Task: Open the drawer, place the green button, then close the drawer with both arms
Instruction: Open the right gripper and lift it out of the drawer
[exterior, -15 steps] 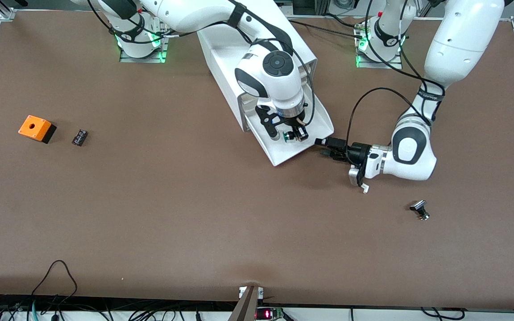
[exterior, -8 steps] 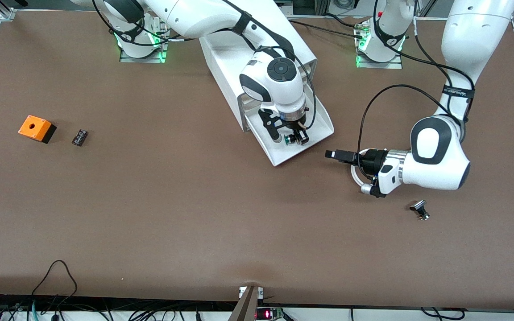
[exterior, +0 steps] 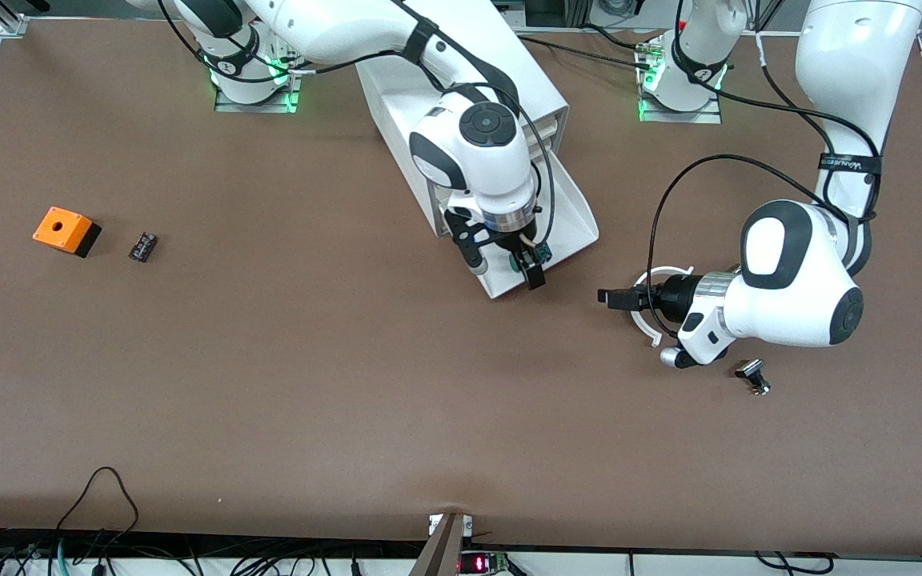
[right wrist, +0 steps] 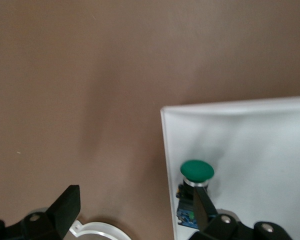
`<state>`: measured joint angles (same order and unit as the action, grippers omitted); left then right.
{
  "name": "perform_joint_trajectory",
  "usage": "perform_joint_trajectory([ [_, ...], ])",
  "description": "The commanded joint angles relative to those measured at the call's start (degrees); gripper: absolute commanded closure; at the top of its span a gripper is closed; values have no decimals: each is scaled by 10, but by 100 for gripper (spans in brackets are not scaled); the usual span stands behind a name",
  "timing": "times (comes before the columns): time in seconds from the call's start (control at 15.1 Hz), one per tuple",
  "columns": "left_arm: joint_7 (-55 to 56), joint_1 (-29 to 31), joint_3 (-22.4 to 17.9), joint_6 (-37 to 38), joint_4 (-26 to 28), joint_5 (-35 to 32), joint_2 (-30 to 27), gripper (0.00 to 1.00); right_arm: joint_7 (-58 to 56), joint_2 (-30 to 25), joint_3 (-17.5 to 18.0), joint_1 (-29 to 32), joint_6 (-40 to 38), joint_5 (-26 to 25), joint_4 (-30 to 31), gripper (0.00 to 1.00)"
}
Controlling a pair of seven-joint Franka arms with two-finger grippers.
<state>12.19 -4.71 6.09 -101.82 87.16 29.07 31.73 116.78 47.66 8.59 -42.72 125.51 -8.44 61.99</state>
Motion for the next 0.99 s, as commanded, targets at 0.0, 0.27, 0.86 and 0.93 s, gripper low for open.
perform_joint_trajectory([
  [0.0,85,-24,2,0,-26,-87,3,0,-67,-50,9,39,-52,12,3,0],
  [0.27,212,-68,1,-92,25,-169,8,0,-196,-104,6,110,-111,87,6,0],
  [0.86,334,-165,4,-348,198,-205,1,0,-548,-171,3,241,-216,105,44,0],
  [0.93,349,-177,3,-348,202,-205,1,0,-578,-184,0,252,-210,105,64,0],
])
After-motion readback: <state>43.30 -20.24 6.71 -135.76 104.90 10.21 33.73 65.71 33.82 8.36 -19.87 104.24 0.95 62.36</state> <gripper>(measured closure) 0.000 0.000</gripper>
